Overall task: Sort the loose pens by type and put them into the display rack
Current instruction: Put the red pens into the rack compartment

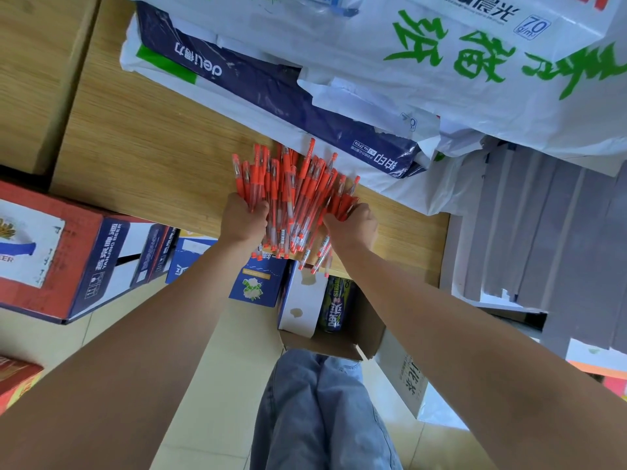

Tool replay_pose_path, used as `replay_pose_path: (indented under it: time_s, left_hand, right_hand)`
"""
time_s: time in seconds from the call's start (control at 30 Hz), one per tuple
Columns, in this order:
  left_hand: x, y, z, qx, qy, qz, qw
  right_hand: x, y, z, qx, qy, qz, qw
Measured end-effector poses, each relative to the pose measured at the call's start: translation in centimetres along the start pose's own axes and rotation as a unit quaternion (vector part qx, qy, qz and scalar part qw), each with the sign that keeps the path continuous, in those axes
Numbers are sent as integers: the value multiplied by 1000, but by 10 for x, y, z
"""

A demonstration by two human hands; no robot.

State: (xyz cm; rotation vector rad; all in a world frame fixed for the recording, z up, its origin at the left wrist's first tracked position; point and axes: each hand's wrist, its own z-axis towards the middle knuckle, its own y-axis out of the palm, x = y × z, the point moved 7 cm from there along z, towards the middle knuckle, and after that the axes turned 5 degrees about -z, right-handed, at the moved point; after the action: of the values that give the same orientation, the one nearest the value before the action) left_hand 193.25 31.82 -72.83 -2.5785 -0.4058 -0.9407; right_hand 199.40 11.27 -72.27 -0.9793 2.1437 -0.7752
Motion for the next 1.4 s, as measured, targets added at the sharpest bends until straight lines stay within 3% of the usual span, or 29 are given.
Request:
replay_pose_path:
  time_s: [0.4,0.53,0.77,1.0,1.2,1.4]
  left_hand:
    - [7,1,-15,-24,12,-48,998]
    - [2,-3,-15,-17,5,-53,998]
    - [16,1,-28,-49,41,-35,997]
    - [35,30,-74,-144,63,-81,984]
    - [67,63,-137,-200,41,-101,974]
    - [112,101,-195,-198,-5,-146,969]
  right_hand:
    - [12,-11,-2,36,-33,-40,998]
    - [16,-12,0,8,-58,-18,998]
    - [27,-21,-4,-102,-44,105,988]
    - [19,-59,-35,-156,-28,273,949]
    - [18,-123,-64,-141,-37,350,925]
    - [22,-209,-84,-55,-32,503,862]
